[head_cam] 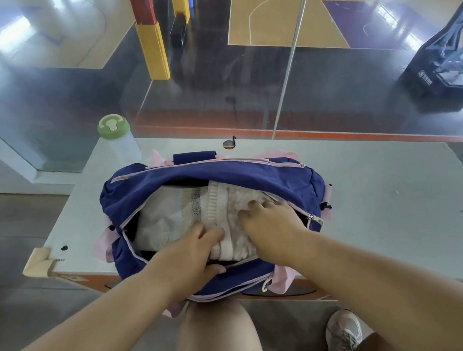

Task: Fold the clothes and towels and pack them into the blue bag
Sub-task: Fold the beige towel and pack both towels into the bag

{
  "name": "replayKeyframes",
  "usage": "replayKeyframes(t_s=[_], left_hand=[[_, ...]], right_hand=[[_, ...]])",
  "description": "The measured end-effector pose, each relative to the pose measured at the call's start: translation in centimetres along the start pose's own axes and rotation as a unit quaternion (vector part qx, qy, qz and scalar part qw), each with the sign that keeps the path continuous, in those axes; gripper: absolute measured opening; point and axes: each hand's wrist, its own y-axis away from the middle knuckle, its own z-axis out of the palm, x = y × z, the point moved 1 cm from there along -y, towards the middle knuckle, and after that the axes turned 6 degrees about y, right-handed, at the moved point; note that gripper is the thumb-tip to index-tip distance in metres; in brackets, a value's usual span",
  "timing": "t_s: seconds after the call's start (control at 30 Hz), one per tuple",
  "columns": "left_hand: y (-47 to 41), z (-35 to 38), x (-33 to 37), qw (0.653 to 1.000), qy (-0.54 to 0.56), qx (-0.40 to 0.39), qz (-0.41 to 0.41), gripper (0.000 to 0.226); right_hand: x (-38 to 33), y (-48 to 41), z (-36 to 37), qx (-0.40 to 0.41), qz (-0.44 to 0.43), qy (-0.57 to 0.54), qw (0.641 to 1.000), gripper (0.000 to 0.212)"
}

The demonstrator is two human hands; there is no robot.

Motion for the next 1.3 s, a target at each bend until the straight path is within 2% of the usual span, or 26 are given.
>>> replayKeyframes(t_s=[0.07, 0.13, 0.23, 0.33, 0.47, 0.57, 0.63, 0.7, 0.83, 0.97, 1.13, 1.3], left_hand=[[0.3, -0.1, -0.2, 1.0, 0.006, -0.014, -0.017, 0.047], [0.5, -0.2, -0.3, 0.999, 0.015, -0.031, -0.023, 0.045], [0.8, -0.5, -0.2, 0.998, 0.007, -0.067, -0.015, 0.058], [1.0, -1.1, 0.2, 0.994, -0.012, -0.107, -0.006, 0.064], [0.9, -1.4, 1.0, 0.988, -0.043, -0.149, 0.018, 0.035], [0.4, -1.8, 1.4, 0.983, -0.083, -0.164, 0.014, 0.02], [0.0, -2.1, 1.3, 0.981, -0.093, -0.173, 0.01, 0.011], [-0.2, -2.2, 1.2, 0.98, -0.086, -0.18, 0.005, 0.007], [-0.5, -2.2, 1.1, 0.982, -0.072, -0.174, 0.007, 0.016], [-0.3, -2.4, 0.8, 0.988, -0.075, -0.132, 0.032, 0.024], [0.3, -2.0, 0.8, 0.987, -0.098, -0.09, 0.086, 0.032], [1.1, -2.1, 0.7, 0.995, -0.01, -0.076, 0.062, 0.036]], right_hand=[[-0.2, 0.0, 0.0, -0.002, -0.017, -0.068, 0.998, 0.048], [0.1, 0.1, 0.0, -0.053, -0.005, -0.122, 0.991, 0.05], [0.8, 0.5, -0.4, -0.082, 0.045, -0.138, 0.986, 0.064], [0.5, 0.8, -1.0, -0.127, 0.029, -0.079, 0.988, 0.07], [0.1, -0.1, -0.2, -0.15, 0.058, -0.068, 0.985, 0.089], [0.0, -0.1, 0.3, -0.143, 0.068, -0.053, 0.986, 0.088], [-0.1, 0.3, 0.5, -0.111, 0.096, -0.047, 0.988, 0.085], [0.0, 0.7, 0.8, -0.097, 0.12, -0.052, 0.987, 0.09], [1.1, 0.7, 1.6, -0.158, 0.112, -0.104, 0.975, 0.103], [1.7, 0.8, 1.3, -0.178, 0.089, -0.129, 0.972, 0.097], [1.1, 1.7, 0.3, -0.118, 0.056, -0.121, 0.984, 0.066], [1.5, 3.3, -0.9, -0.115, 0.002, -0.121, 0.986, 0.043]])
